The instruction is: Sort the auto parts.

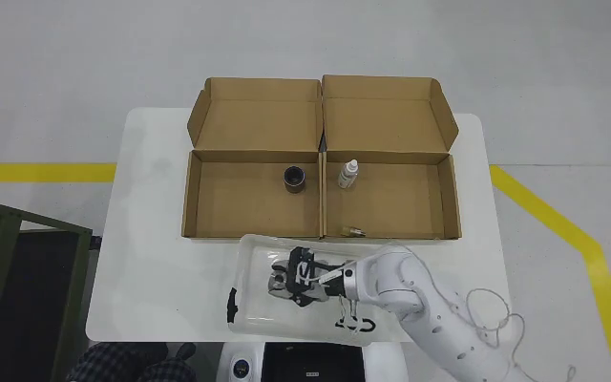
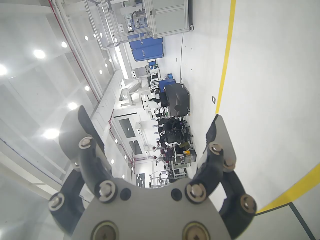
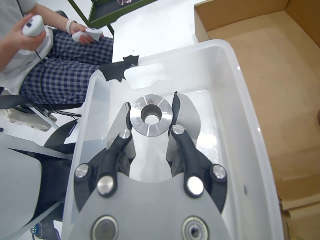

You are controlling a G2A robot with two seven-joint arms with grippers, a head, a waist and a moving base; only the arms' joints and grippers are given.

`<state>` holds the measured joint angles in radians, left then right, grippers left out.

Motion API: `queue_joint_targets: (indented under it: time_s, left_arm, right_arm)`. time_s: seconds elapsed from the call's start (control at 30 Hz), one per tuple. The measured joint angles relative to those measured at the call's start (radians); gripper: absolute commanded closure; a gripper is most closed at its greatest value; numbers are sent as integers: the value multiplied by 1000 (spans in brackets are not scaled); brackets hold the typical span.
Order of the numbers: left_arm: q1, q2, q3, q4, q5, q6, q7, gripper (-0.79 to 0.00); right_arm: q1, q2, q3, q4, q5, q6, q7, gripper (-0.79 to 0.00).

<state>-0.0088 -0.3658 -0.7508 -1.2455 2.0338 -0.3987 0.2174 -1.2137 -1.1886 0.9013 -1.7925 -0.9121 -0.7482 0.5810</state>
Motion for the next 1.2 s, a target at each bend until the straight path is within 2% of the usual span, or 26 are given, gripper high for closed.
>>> queue_joint_targets:
  time_s: [0.53, 0.83, 1.2]
  left_arm:
    - [0, 0, 0, 0, 0, 0, 0, -785]
    - [0, 0, 0, 0, 0, 0, 0, -785]
    - [0, 0, 0, 0, 0, 0, 0, -785]
  right_arm:
    - [-58, 50, 201, -63, 271, -8, 21, 0]
    - [-50, 62, 246, -54, 357, 2, 21, 0]
    - [-6, 61, 232, -39, 341, 75, 0, 0]
